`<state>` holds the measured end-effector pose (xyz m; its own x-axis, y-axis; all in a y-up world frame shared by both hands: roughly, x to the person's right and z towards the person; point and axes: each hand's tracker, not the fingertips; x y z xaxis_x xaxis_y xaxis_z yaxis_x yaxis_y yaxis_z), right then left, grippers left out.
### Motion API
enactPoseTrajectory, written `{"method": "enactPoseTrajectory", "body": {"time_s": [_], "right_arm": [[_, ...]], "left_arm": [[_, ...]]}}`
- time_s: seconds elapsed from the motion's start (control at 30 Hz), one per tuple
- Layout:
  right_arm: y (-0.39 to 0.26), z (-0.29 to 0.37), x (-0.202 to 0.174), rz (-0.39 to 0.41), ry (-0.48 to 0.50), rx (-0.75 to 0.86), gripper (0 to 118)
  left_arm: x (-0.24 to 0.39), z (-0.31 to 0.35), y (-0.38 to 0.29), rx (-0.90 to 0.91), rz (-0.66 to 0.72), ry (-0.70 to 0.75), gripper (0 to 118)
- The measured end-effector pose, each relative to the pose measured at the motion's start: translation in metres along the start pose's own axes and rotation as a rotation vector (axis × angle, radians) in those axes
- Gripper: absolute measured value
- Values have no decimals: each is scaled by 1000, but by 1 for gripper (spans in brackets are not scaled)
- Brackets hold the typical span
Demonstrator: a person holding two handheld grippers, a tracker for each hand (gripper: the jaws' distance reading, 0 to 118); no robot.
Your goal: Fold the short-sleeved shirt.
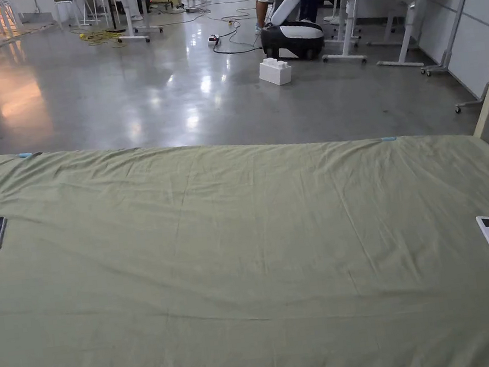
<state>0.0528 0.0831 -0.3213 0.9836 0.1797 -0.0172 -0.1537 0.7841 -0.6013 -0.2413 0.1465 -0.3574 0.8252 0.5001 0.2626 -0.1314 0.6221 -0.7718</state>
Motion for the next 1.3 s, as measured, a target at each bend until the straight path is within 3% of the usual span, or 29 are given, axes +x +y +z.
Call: {"method": "enactPoseTrajectory", "body": {"time_s": [0.23,0.43,0.6,0.7,0.77,0.83,0.93,1.17,1.3], "right_arm": [[-1,-1,3,26,10,1,0],[-1,-2,4,6,14,-2,0],[-1,-3,5,2,16,-3,0],[-1,-3,6,3,18,-4,0],[0,-2,7,1,22,-4,0],[0,-2,8,-5,28,-2,0],[-1,-3,9,-14,29,2,0],[11,6,11,-12,29,0,0],[40,18,23,-35,9,40,0]], "left_arm": [[-42,-65,13,-233,179,-175,91],[-68,-101,12,-245,444,-437,89],[-48,-116,6,-317,356,-509,85],[-34,-118,5,-339,274,-473,52],[-52,-123,6,-333,284,-419,44],[-57,-123,3,-353,408,-500,41],[-57,-123,4,-339,379,-510,29],[-52,-109,12,-329,407,-540,26],[-62,-75,38,-292,352,-556,26]]}}
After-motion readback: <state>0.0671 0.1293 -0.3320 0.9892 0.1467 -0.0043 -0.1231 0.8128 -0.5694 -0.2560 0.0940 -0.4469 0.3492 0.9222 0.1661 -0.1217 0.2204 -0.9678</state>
